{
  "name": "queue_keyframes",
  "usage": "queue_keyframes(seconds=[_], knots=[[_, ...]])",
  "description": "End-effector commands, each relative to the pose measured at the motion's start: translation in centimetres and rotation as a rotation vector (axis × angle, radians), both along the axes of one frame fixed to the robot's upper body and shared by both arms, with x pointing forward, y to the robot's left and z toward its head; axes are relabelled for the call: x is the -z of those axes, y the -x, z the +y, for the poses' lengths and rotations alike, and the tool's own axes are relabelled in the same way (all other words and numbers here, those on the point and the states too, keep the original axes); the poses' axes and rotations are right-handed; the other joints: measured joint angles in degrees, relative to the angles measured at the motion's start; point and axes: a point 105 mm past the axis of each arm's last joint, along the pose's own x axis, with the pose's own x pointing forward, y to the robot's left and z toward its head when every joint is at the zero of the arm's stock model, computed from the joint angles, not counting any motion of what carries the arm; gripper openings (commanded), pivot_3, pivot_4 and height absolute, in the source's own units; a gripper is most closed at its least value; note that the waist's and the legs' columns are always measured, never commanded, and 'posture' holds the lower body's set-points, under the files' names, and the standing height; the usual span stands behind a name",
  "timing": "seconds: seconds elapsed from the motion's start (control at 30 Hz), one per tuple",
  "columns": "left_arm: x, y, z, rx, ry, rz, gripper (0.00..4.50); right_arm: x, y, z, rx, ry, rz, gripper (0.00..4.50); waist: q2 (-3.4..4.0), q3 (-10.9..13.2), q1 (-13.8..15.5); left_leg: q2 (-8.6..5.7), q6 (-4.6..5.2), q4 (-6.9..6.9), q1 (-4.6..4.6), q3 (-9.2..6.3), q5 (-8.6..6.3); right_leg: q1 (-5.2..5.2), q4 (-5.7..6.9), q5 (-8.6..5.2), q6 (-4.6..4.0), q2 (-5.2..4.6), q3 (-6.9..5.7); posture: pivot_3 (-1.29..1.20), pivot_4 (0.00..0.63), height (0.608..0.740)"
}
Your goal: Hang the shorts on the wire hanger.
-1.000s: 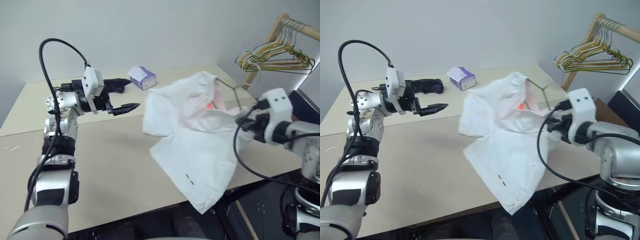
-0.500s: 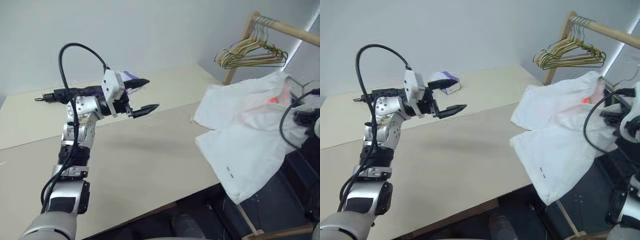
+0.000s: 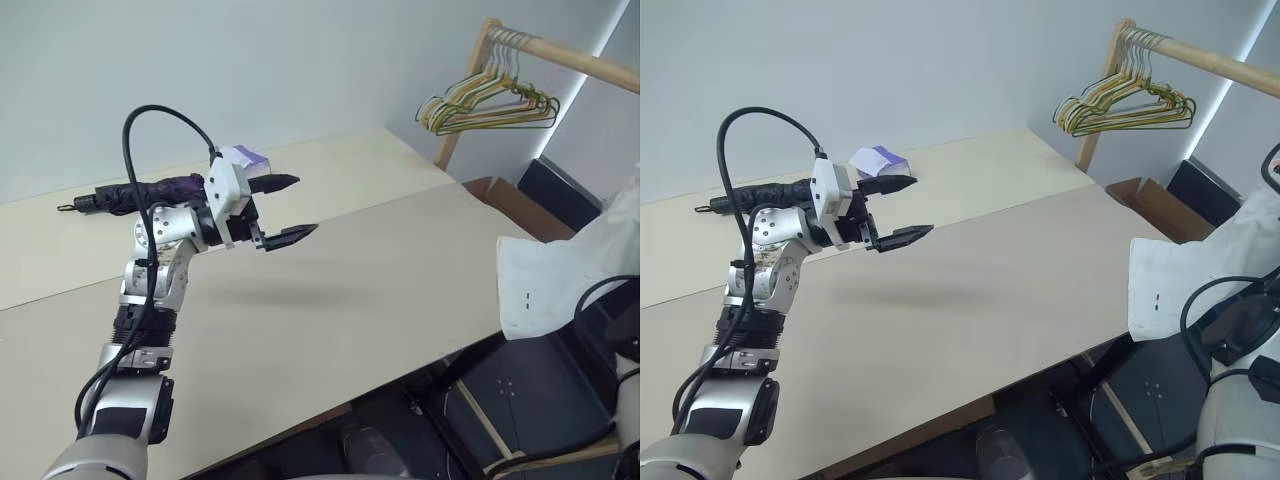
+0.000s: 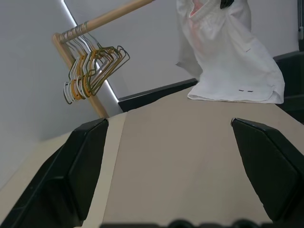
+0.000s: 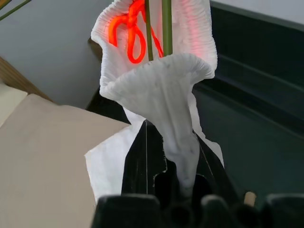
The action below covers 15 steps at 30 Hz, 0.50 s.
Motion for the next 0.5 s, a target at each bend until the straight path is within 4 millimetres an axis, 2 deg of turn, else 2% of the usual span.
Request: queue_keyframes(seconds=[0.03,0.23,0.5], knots=[[-1.1,0.5,0.2,0.005,0.03,-0.053,4.48,-1.6,0.2,-1.1,0.052,0.005,-0.074,0.0,0.0,0.0,-0.15,-0.01,0.0,-0.07,0.09,0.09,0.0,0.03,0.0,0.0,0.0,0.0,0.11,-0.28,0.0,0.74],[-2.4,1.2,0.1,0.047,0.13,-0.06,4.48,-0.2,0.6,-2.6,0.122,-0.061,-0.08,0.0,-0.01,0.01,-0.23,-0.04,0.0,-0.27,0.31,0.4,0.0,0.04,-0.02,-0.02,0.08,0.01,0.48,-0.28,0.0,0.74],[-2.3,1.7,0.1,0.074,0.133,-0.067,4.48,1.2,0.9,-3.4,0.132,-0.073,-0.066,0.0,-0.02,0.02,-0.54,-0.04,0.0,-0.33,0.5,0.66,0.0,0.13,-0.15,-0.08,0.37,0.08,0.81,-0.27,0.0,0.74]])
